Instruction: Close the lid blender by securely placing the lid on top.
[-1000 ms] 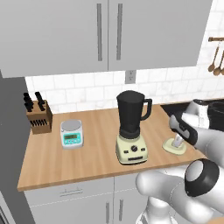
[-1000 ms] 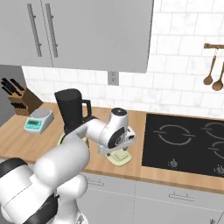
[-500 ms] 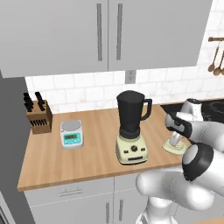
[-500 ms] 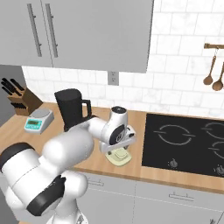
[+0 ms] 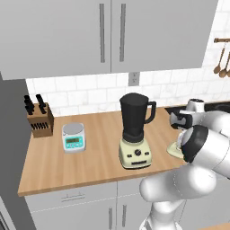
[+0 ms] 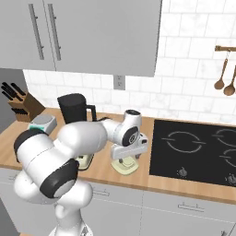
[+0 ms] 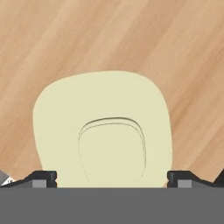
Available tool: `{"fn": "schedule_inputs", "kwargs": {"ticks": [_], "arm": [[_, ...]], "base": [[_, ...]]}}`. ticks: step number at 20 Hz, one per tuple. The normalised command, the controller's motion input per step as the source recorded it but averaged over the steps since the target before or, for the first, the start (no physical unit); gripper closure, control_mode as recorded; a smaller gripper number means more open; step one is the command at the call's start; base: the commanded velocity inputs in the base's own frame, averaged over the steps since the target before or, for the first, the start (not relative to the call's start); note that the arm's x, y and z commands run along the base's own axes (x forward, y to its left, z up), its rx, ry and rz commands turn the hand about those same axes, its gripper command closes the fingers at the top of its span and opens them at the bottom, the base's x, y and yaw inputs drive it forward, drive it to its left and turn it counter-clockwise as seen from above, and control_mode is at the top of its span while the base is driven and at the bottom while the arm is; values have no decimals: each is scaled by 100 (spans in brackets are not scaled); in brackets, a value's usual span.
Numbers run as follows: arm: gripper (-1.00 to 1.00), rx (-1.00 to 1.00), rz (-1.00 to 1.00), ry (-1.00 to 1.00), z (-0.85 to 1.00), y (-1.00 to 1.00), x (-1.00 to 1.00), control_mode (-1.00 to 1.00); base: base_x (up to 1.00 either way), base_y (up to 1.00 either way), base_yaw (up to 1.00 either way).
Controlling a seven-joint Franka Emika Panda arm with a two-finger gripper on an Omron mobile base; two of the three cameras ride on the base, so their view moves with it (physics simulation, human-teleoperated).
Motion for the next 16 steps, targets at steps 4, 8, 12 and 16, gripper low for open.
{"fn": "schedule_inputs", "kwargs": {"ticks": [4, 8, 12, 16], "arm": [[-100, 0, 0, 6, -10, 0, -2, -100], [-100, 0, 0, 0, -11, 4, -30, -100], [-100, 0, 0, 0, 0, 0, -32, -100], [-100, 0, 1, 0, 0, 13, -19, -100]], "base": [[0, 0, 0], [0, 0, 0], [0, 0, 0], [0, 0, 0]]}}
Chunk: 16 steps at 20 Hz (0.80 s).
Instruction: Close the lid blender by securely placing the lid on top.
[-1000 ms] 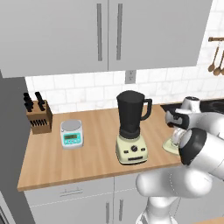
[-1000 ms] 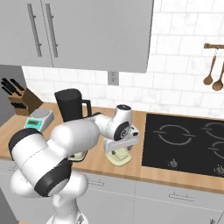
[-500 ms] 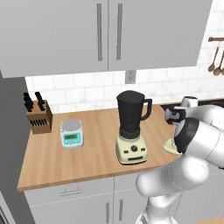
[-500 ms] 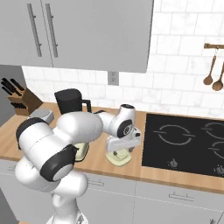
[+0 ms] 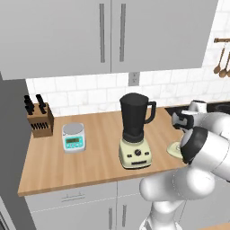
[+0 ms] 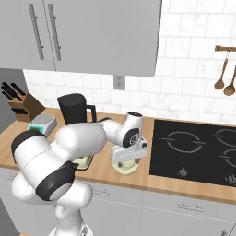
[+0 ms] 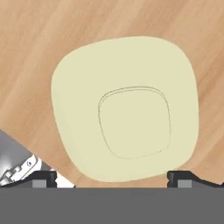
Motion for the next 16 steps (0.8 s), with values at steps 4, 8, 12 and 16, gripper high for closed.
{"fn": "schedule_inputs", "kwargs": {"ticks": [4, 8, 12, 16], "arm": [[-100, 0, 1, 0, 0, 20, 10, -100], [-100, 0, 0, -2, 0, 4, 29, -100], [-100, 0, 0, 0, -2, 0, 21, -100], [-100, 0, 0, 0, -6, 0, 25, -100]], "base": [[0, 0, 0], [0, 0, 0], [0, 0, 0], [0, 0, 0]]}}
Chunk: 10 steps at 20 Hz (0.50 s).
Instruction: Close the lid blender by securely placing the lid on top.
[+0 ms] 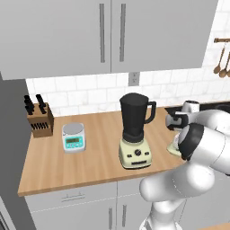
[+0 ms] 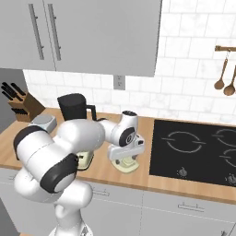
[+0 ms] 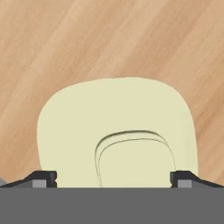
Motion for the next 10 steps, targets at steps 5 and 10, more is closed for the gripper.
{"fn": "schedule_inputs", "kwargs": {"ticks": [5, 10], "arm": [[-100, 0, 0, 0, -5, 0, 16, -100], [-100, 1, 0, -2, 0, -8, 0, -100]], "base": [[0, 0, 0], [0, 0, 0]]}}
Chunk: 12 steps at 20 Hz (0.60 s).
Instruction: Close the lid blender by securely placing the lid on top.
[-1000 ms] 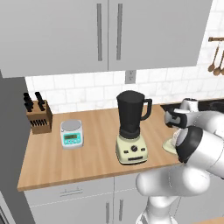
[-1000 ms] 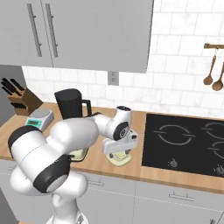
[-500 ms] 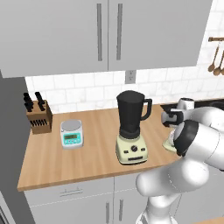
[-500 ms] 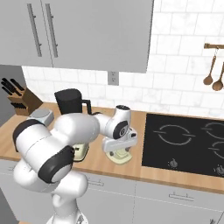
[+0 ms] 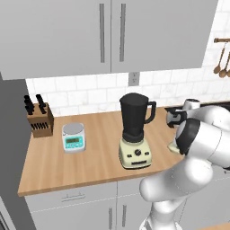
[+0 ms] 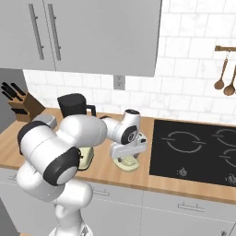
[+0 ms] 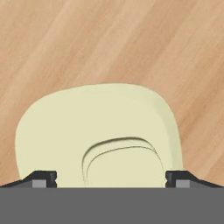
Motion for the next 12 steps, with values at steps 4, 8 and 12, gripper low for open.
{"fn": "schedule_inputs", "kwargs": {"ticks": [4, 8, 12], "arm": [[-100, 0, 0, 0, 0, 0, 0, -100], [-100, 0, 0, 0, -3, 0, 0, -100], [-100, 0, 0, 0, -17, -2, 0, -100]], "base": [[0, 0, 0], [0, 0, 0], [0, 0, 0]]}}
